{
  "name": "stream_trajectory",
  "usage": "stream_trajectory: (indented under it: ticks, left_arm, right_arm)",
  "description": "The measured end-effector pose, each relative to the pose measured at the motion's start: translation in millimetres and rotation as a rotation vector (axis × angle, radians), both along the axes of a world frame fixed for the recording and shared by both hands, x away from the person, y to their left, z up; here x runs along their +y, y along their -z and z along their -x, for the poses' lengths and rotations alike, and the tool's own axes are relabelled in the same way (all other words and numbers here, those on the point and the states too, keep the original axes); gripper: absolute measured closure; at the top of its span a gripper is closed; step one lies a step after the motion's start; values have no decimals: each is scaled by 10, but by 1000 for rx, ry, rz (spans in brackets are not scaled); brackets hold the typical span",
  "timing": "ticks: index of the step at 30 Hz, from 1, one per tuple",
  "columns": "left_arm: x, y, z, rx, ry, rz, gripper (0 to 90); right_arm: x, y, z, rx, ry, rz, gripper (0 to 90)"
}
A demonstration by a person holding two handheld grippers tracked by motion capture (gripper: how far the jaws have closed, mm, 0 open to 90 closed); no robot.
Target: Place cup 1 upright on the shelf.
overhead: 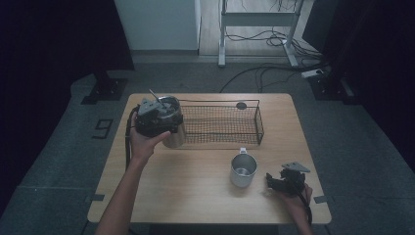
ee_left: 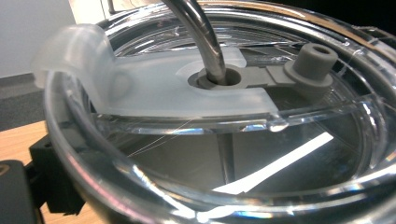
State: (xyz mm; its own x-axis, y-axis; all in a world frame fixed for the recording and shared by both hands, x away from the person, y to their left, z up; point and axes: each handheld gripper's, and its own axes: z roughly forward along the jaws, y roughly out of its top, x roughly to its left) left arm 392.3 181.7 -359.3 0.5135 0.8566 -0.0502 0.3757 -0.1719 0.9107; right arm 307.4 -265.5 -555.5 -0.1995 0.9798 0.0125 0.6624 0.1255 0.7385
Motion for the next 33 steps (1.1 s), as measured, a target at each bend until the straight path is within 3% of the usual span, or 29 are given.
stream_trajectory:
  ticks: [19, 33]
  left_arm:
    - [-130, -48, -139, 7, -2, -5, 41]
    - [-222, 22, -329, 26, -4, -11, 41]
  right_arm:
    - [-1, 0, 0, -1, 0, 1, 126]
    - [-2, 1, 0, -1, 0, 1, 126]
